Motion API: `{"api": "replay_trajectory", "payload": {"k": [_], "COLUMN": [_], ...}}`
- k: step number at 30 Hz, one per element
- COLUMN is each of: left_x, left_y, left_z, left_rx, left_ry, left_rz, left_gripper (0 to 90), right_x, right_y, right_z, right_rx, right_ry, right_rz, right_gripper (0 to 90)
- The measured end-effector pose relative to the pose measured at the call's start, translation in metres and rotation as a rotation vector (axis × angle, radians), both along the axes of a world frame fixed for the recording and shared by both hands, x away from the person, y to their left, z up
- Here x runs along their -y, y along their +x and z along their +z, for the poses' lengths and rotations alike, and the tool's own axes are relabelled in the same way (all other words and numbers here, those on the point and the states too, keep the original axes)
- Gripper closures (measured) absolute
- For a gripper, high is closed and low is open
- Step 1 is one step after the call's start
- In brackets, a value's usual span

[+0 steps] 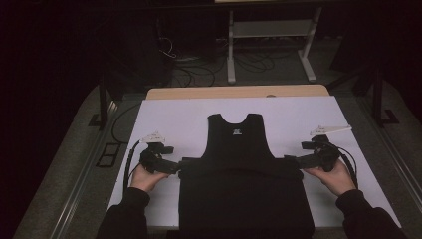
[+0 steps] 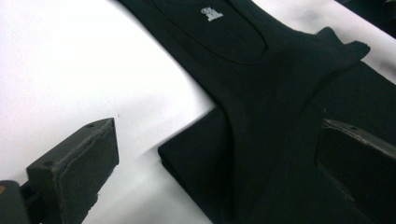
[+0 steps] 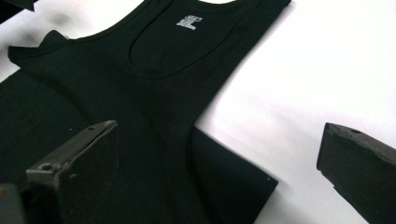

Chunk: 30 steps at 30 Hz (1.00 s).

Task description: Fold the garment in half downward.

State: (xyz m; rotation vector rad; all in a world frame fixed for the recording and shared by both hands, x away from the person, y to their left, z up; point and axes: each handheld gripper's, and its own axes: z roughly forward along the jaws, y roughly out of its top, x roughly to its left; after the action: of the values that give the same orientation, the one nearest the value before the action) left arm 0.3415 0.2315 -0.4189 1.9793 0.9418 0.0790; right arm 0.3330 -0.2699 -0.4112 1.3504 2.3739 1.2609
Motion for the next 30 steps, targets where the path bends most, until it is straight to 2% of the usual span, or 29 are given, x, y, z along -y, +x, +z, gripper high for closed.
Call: {"api": "replay_trajectory", "payload": {"k": [4,7,11,15,20,24,30], "left_x": [0.002,0.005,0.006,0.006,0.008,0.011,0.015], "left_y": [0.003,0.005,0.01,0.016,0.024,0.029,0.037], "left_z": [0.002,0.007,0.013,0.017,0.022,0.027,0.037], "left_rx": [0.009,0.018,0.037,0.04,0.042,0.056,0.074], "left_ry": [-0.014,-0.007,-0.027,-0.035,-0.018,-0.004,0.004], "left_rz": [0.005,-0.003,0.007,0.013,0.011,0.004,-0.007], "left_gripper": [0.0,0.0,0.0,0.0,0.0,0.0,0.0], "right_x": [-0.003,-0.003,-0.002,-0.001,-0.004,-0.004,-0.006], "right_y": [0.005,0.007,0.01,0.016,0.023,0.029,0.037], "right_z": [0.002,0.005,0.011,0.013,0.017,0.022,0.031], "right_rx": [0.018,0.032,0.052,0.047,0.044,0.045,0.053], "right_ry": [-0.013,0.0,0.016,0.025,0.012,0.036,0.026], "right_rz": [-0.001,0.006,0.009,0.009,0.016,0.019,0.018], "right_gripper": [0.0,0.0,0.0,0.0,0.0,0.0,0.0]}}
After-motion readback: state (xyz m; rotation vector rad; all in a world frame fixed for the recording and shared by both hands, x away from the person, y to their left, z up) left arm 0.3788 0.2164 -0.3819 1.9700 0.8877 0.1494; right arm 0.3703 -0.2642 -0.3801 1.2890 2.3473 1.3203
